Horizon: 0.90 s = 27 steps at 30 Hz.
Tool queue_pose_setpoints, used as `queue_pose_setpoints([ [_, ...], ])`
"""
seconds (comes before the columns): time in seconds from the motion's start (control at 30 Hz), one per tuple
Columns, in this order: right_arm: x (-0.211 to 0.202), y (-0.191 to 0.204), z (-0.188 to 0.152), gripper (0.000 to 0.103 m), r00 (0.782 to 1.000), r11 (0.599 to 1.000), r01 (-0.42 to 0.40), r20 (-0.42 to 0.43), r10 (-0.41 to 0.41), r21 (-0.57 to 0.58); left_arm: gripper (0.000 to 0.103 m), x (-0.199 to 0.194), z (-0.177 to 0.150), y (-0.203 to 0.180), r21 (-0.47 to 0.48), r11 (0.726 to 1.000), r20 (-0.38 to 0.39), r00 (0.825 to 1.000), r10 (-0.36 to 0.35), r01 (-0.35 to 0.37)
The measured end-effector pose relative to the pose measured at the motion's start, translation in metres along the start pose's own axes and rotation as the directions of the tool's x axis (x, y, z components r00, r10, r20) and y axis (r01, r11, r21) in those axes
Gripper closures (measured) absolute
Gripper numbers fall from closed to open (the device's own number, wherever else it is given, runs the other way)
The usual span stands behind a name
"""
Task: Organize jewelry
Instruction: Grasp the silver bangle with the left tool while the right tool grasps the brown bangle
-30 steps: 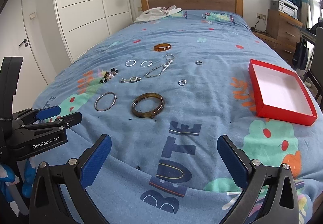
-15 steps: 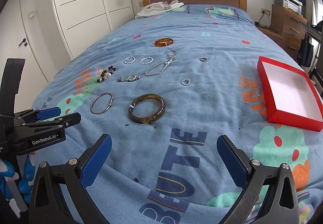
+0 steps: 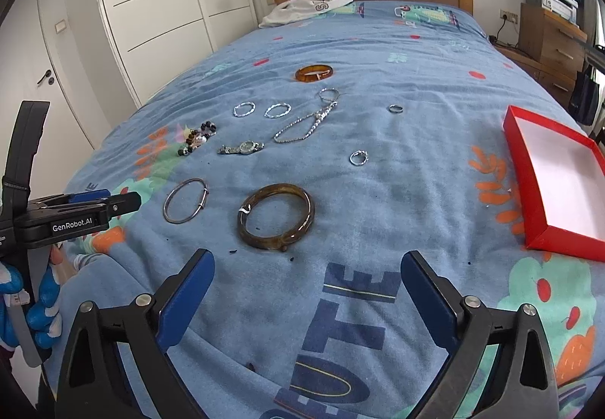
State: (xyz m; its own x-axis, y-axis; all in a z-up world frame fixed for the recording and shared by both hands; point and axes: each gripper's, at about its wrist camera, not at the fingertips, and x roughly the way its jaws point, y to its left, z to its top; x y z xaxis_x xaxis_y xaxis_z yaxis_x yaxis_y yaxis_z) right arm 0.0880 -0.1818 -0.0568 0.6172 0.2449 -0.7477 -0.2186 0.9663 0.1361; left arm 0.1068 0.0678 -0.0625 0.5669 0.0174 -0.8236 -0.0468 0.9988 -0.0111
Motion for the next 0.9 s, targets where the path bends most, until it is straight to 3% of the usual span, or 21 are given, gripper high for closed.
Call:
queue_pose_setpoints([
  [0.23,0.024,0.012,0.007,0.005,1.000,0.999,-0.024,-0.020,0.024,-0.037,0.039,0.028,0.012,-0.003,-0.005,0.995,-0.039,0.995,-0.096,0.096],
  [0.57,0.053,0.019,0.020,0.006,0.999,0.996,-0.044,-0.035,0.042,-0.077,0.040,0.047,0.022,-0.006,-0.008,0.985,-0.058,0.984,-0.170,0.170],
  [0.63,0.058,0.014,0.024,0.014,0.998,0.997,-0.045,-0.037,0.043,-0.057,0.040,0.050,0.023,-0.008,-0.003,0.985,-0.061,0.983,-0.173,0.174],
  [0.7,0.063,0.008,0.028,0.030,0.998,0.998,-0.047,-0.046,0.045,-0.039,0.041,0.053,0.025,-0.011,0.003,0.984,-0.063,0.982,-0.180,0.180],
  [0.8,0.073,-0.001,0.033,0.040,0.998,0.999,-0.033,-0.059,0.033,-0.011,0.045,0.061,0.029,-0.018,0.016,0.983,-0.072,0.981,-0.180,0.182],
  [0.83,0.076,-0.003,0.035,0.042,0.997,0.999,-0.035,-0.065,0.034,-0.007,0.051,0.064,0.030,-0.019,0.017,0.983,-0.076,0.980,-0.183,0.185],
  [0.9,0.083,-0.006,0.037,0.060,0.995,0.998,-0.058,-0.084,0.058,0.000,0.064,0.073,0.031,-0.024,0.019,0.981,-0.098,0.977,-0.191,0.193],
])
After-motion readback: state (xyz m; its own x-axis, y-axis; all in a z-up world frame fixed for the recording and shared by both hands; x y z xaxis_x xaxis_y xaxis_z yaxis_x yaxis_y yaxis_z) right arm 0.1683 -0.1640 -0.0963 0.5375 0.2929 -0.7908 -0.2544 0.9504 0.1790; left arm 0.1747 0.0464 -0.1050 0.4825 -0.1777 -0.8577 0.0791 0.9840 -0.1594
